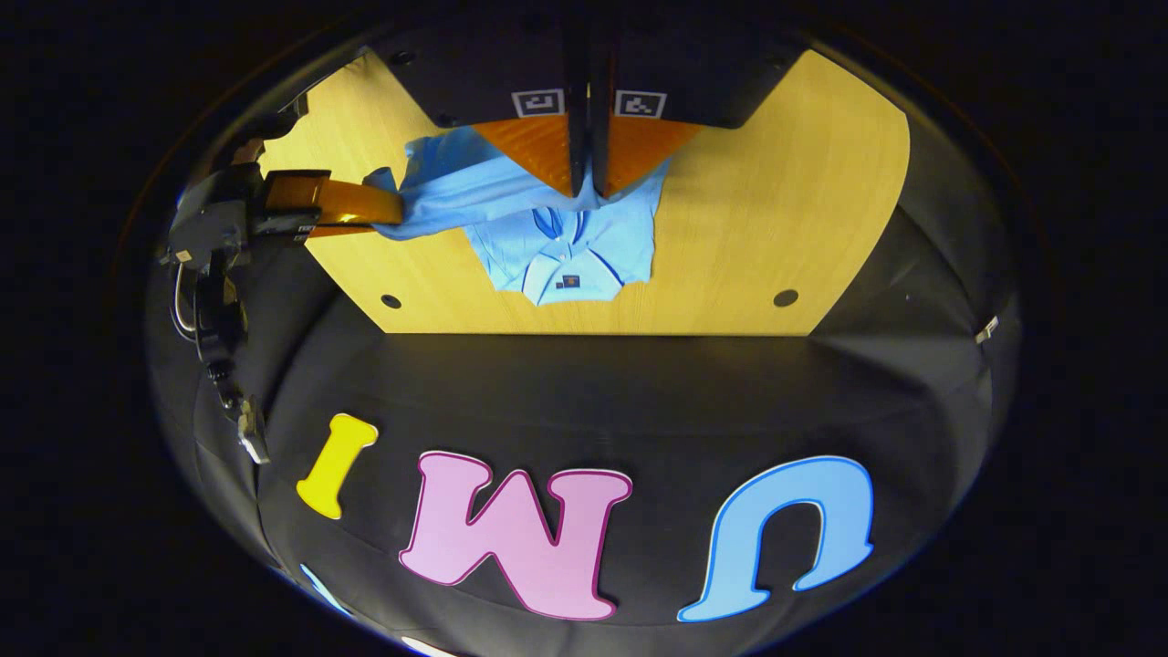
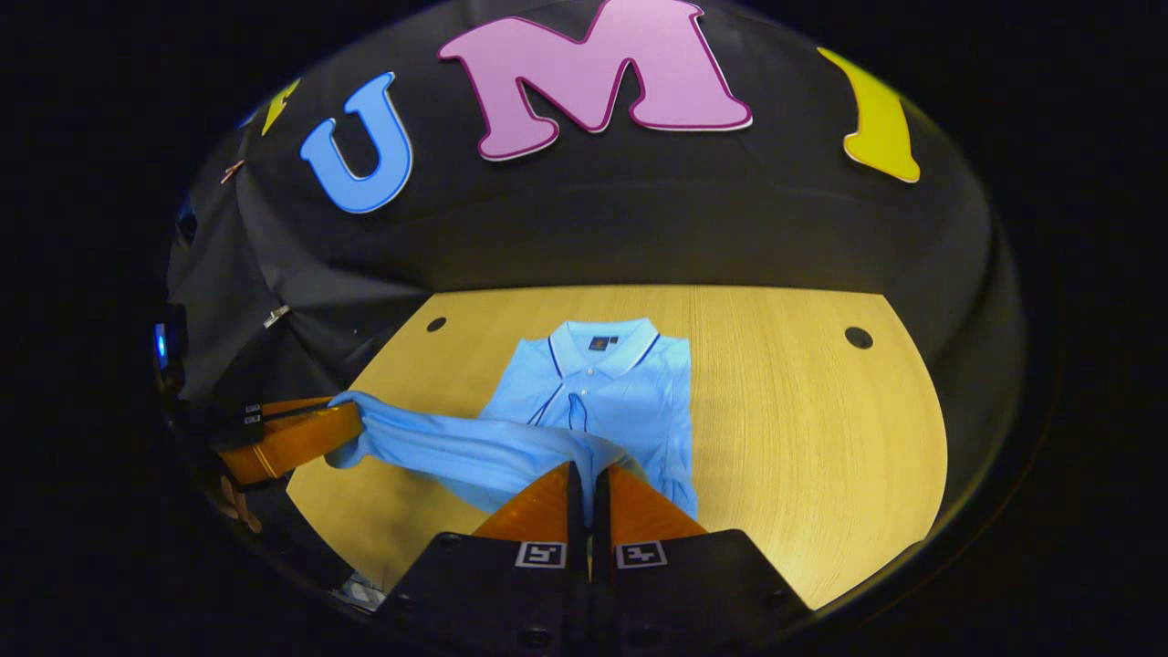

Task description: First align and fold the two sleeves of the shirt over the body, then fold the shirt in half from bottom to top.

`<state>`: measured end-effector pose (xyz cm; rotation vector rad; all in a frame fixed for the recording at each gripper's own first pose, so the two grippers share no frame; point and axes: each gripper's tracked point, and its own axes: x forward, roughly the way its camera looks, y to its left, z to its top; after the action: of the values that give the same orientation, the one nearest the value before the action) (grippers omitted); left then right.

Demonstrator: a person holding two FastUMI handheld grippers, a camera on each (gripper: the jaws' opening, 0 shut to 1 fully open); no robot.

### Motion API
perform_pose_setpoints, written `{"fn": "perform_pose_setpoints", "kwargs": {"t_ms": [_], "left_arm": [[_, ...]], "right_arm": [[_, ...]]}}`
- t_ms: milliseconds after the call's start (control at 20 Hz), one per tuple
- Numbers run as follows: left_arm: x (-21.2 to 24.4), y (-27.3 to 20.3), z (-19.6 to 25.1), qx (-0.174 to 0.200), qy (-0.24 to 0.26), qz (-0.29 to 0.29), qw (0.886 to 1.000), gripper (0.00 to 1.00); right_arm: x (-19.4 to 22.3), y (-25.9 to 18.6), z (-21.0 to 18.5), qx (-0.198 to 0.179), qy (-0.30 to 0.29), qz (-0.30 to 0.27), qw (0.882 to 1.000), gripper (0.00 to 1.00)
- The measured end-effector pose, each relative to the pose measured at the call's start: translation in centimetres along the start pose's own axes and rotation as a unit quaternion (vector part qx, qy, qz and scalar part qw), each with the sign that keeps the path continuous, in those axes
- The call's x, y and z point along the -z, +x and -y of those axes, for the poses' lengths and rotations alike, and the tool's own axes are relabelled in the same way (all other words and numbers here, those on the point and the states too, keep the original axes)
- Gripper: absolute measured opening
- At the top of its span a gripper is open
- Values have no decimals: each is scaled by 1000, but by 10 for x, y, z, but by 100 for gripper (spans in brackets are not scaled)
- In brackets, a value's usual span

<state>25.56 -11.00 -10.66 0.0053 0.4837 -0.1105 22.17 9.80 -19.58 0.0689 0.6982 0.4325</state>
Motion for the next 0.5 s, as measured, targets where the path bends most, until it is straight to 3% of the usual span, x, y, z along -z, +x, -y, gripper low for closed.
{"fn": "perform_pose_setpoints", "kwargs": {"t_ms": [300, 500], "left_arm": [[-64, 78, -25, -20, 13, 36, 999, 6], [-78, 144, -34, -27, 22, 40, 999, 6]], "right_arm": [[-76, 60, 22, 7, 0, 43, 999, 5], [-102, 119, 36, 17, -7, 51, 999, 5]]}}
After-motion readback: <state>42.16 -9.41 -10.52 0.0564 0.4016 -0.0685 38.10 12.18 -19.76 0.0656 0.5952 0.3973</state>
